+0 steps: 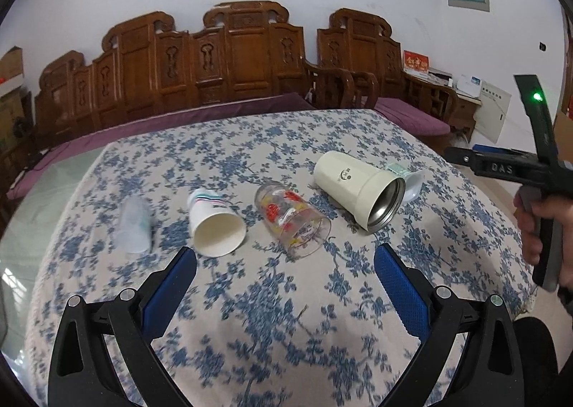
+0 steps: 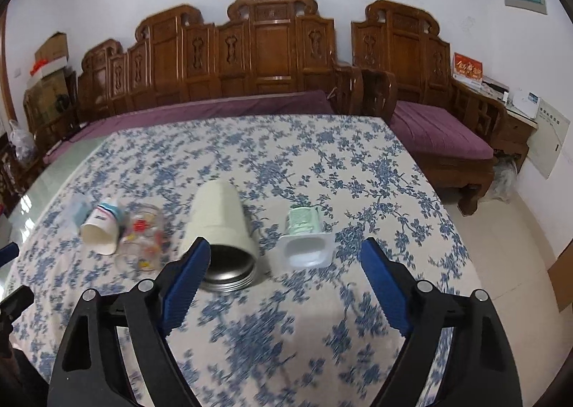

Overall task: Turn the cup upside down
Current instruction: 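Move the right tool to the pale green cup and close its fingers on it, then lift the green cup with the right tool and carry it toward the left tool, then grasp the green cup with the left tool while the right tool releases it, then rotate the green cup with the left tool and set it upside down on the table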

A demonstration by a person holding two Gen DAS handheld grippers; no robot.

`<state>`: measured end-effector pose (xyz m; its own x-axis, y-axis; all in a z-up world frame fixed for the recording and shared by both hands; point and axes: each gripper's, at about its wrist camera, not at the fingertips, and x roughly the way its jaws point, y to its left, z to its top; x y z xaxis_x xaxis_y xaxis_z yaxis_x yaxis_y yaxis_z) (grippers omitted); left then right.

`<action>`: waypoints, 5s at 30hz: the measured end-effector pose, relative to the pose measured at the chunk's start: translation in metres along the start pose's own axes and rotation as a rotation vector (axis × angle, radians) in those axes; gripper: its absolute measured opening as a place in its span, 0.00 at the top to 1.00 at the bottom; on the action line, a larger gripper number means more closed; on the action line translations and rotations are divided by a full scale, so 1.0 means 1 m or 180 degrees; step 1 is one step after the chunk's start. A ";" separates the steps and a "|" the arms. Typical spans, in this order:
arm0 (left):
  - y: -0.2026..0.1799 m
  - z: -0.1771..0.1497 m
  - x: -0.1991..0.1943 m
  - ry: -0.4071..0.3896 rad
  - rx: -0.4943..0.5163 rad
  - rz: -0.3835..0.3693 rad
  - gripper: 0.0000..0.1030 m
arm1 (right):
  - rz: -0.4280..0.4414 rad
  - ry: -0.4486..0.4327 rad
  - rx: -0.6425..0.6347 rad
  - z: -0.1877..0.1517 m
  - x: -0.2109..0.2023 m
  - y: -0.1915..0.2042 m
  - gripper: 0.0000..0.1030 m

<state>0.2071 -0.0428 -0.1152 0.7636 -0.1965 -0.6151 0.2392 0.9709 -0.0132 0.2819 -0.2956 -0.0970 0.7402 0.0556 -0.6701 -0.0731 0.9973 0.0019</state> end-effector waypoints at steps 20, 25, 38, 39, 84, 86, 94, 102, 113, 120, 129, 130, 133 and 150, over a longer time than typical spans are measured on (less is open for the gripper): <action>0.004 -0.003 0.057 0.0340 0.0037 -0.0189 0.07 | 0.0026 0.1183 -0.0052 0.029 0.167 -0.021 0.44; 0.003 -0.004 0.044 0.0332 0.0060 -0.0153 0.07 | 0.0084 0.1171 -0.0055 0.025 0.155 -0.022 0.54; 0.007 -0.024 -0.011 0.0320 -0.0014 0.0023 0.07 | 0.0399 0.0818 -0.0103 -0.003 0.044 0.010 0.54; 0.007 -0.026 -0.014 0.0319 -0.0006 0.0042 0.07 | 0.0428 0.0805 -0.0120 -0.005 0.037 0.014 0.54; 0.053 -0.051 -0.062 0.0496 -0.0324 0.0481 0.08 | 0.1013 0.0162 -0.0374 -0.104 -0.066 0.152 0.44; 0.048 -0.047 -0.058 0.0505 -0.0321 0.0457 0.08 | 0.0918 0.0030 -0.0300 -0.110 -0.076 0.141 0.37; 0.025 -0.032 -0.026 0.0694 -0.0369 0.0324 0.12 | 0.0595 -0.0277 -0.0155 -0.131 -0.088 0.109 0.07; 0.004 -0.031 0.015 0.0992 -0.0450 0.0209 0.26 | 0.0604 -0.0295 -0.0038 -0.138 -0.082 0.093 0.06; -0.005 -0.037 0.066 0.1459 -0.0652 0.0182 0.37 | 0.0658 -0.0194 0.0029 -0.145 -0.069 0.087 0.06; 0.005 -0.035 0.086 0.1730 -0.0840 0.0107 0.37 | 0.0683 -0.0209 0.0035 -0.146 -0.070 0.088 0.06; 0.019 -0.045 0.101 0.1972 -0.1238 -0.0109 0.37 | 0.0701 -0.0208 0.0023 -0.146 -0.069 0.090 0.06; 0.019 -0.045 0.102 0.1980 -0.1255 -0.0109 0.37 | 0.0703 -0.0207 0.0022 -0.146 -0.069 0.090 0.06; 0.023 -0.047 0.105 0.2008 -0.1357 -0.0148 0.38 | 0.0707 -0.0199 0.0021 -0.147 -0.069 0.091 0.06; 0.011 -0.012 0.073 0.1405 -0.0828 0.0026 0.55 | 0.0736 -0.0163 0.0014 -0.150 -0.066 0.091 0.06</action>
<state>0.2586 -0.0454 -0.1699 0.4253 -0.1667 -0.8896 0.0342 0.9851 -0.1683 0.1267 -0.2156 -0.1638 0.7371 0.2847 -0.6129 -0.2417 0.9580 0.1542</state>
